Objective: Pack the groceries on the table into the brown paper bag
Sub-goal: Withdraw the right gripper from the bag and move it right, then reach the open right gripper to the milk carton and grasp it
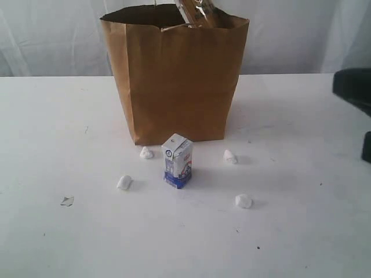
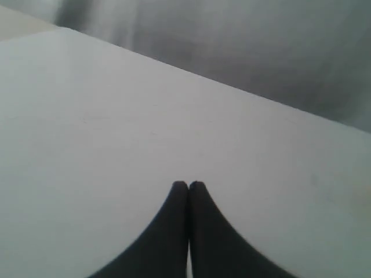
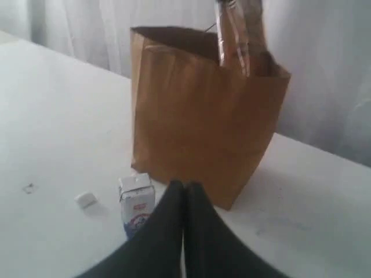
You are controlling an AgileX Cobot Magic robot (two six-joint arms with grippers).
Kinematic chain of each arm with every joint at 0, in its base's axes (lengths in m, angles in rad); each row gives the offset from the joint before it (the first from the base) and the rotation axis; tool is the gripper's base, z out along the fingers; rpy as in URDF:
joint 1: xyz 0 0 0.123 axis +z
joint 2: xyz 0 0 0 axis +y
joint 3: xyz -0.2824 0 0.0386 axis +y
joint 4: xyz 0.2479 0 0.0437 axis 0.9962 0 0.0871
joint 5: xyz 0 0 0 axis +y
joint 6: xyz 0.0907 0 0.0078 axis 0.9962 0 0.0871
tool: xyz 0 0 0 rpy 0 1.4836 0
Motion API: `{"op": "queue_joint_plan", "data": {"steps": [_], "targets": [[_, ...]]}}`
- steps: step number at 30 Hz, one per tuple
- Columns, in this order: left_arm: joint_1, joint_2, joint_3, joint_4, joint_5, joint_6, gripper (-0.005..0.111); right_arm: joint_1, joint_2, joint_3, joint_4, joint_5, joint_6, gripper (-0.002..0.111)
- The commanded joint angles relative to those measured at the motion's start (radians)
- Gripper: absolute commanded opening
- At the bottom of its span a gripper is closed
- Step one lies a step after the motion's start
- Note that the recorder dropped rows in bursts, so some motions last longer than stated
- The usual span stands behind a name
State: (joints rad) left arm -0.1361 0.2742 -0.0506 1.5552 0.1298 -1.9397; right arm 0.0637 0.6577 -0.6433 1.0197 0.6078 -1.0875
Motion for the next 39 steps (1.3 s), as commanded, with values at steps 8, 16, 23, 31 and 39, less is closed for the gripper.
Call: {"op": "queue_joint_plan", "data": {"steps": [8,16,23,31,39], "targets": [[-0.006,0.004,-0.056,0.056,-0.13,0.071,0.0,0.035,-0.062,0.002,0.019,-0.369,-0.085,0.0],[-0.006,0.004,-0.052,0.056,-0.142,0.075,0.0,0.035,0.362,0.026,0.068,-0.243,-0.085,0.0],[-0.006,0.004,-0.052,0.06,-0.166,0.077,0.0,0.04,0.607,0.026,0.194,-0.1,-0.2,0.012],[-0.006,0.004,-0.052,0.061,-0.163,0.077,0.0,0.183,0.805,0.026,0.591,0.107,-0.929,0.088],[-0.006,0.004,-0.052,0.061,-0.173,0.079,0.0,0.27,0.954,-0.047,0.658,0.076,-1.057,0.093]]}}
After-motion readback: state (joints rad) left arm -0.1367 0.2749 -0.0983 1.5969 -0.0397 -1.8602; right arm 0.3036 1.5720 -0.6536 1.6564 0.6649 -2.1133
